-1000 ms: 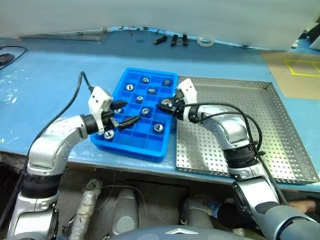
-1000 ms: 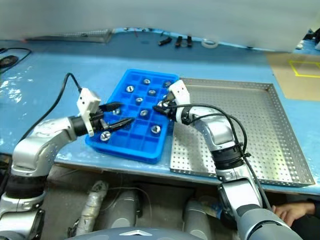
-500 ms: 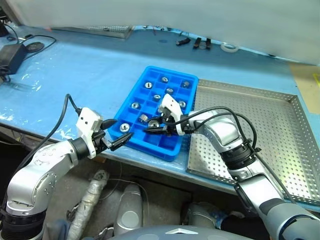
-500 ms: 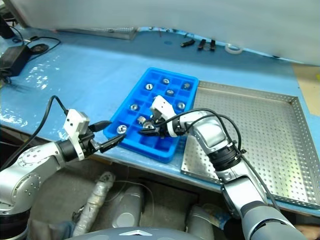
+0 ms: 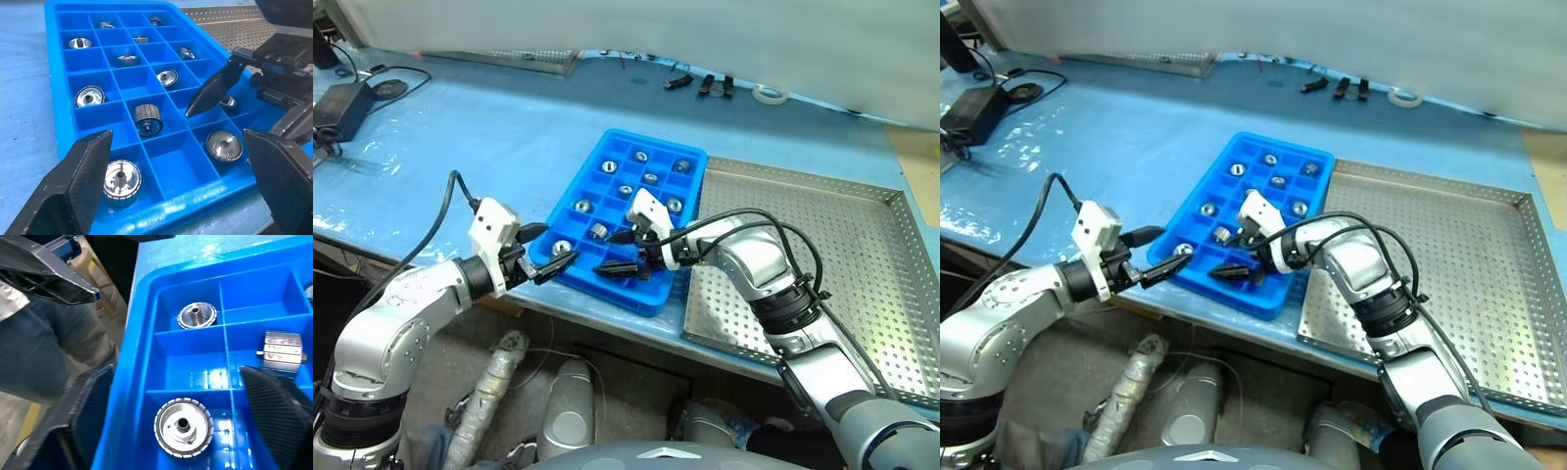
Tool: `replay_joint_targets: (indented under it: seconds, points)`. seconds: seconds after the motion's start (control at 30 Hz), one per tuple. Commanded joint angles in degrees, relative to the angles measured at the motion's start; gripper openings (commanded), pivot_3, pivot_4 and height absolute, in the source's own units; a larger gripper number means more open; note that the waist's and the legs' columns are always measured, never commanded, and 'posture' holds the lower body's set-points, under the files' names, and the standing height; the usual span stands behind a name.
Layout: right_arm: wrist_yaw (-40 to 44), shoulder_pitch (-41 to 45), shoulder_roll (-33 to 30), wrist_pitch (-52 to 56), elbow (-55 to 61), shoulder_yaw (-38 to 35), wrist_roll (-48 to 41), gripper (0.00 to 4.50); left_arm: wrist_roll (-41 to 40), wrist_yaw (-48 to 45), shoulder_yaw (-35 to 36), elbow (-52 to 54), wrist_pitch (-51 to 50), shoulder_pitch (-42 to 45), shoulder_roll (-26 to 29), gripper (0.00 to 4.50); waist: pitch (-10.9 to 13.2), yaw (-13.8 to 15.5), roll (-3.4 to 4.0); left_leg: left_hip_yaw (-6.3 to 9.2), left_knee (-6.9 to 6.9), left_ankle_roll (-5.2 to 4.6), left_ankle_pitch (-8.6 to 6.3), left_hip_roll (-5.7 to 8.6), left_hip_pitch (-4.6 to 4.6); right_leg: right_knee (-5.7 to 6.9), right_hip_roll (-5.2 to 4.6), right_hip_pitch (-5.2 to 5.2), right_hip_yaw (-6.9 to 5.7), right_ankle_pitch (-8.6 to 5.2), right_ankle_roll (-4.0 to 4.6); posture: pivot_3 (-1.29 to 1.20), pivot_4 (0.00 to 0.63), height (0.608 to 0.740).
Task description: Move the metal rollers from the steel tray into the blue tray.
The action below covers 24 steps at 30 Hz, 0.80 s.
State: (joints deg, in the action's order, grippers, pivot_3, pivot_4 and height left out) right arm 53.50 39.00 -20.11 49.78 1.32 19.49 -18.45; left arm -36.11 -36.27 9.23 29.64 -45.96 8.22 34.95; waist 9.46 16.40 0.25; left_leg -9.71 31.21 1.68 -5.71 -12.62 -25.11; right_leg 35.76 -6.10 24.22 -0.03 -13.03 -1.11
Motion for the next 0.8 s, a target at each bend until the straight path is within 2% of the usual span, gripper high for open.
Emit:
replay_joint_targets:
  seconds: [0.03,0.13,0.3,0.47,0.63,0.8]
  points:
    - [-1.72,0.27,-0.17,-1.48,2.43,-1.78,0.05,4.48,0.31,-1.83,-0.77,-1.33,1.87,2.60,1.28,4.50,0.00,-0.18,0.00,0.00,0.00,0.02,0.01,0.00,0.00,0.00,0.00,0.00,0.00,0.00,0.00,0.35,0.150,0.740]
    - [-2.84,0.52,-0.68,-3.01,2.54,-2.48,0.62,4.48,0.90,-3.52,-2.06,-3.94,2.82,5.00,1.68,4.50,0.00,-0.60,0.00,0.00,0.01,0.20,0.12,-0.01,-0.01,0.02,0.01,0.00,-0.01,0.01,0.01,0.29,0.150,0.740]
    - [-8.38,0.74,-1.91,-3.43,4.08,-8.62,0.67,4.48,3.41,-6.46,-5.85,-12.42,6.16,13.58,0.24,4.50,-0.01,-2.07,-0.01,-0.01,0.06,0.32,0.20,0.04,-0.05,0.05,-0.01,-0.01,0.01,0.05,-0.01,0.17,0.150,0.740]
    - [-14.93,-1.85,-4.92,-2.75,8.43,-15.77,1.19,4.48,7.56,-12.39,-12.17,-24.05,11.68,22.93,-2.85,4.50,-0.03,-5.03,-0.05,-0.05,0.07,0.49,0.30,0.16,-0.05,0.03,-0.02,-0.04,0.09,0.20,-0.12,0.00,0.150,0.740]
    - [-21.10,-9.19,-8.49,1.12,17.30,-24.39,0.64,4.48,11.34,-18.25,-17.25,-36.53,17.91,31.71,-8.60,4.50,-0.04,-8.15,-0.06,-0.09,0.08,0.44,0.30,0.31,-0.10,-0.02,-0.04,-0.03,0.09,0.31,-0.25,-0.17,0.150,0.740]
    - [-26.46,-18.79,-9.33,3.76,25.25,-32.01,0.47,4.48,13.85,-23.03,-19.40,-45.50,21.99,37.27,-13.12,4.50,-0.04,-11.38,-0.07,-0.20,0.09,0.25,0.20,0.31,-0.04,-0.07,-0.03,-0.01,0.11,0.31,-0.26,-0.28,0.150,0.740]
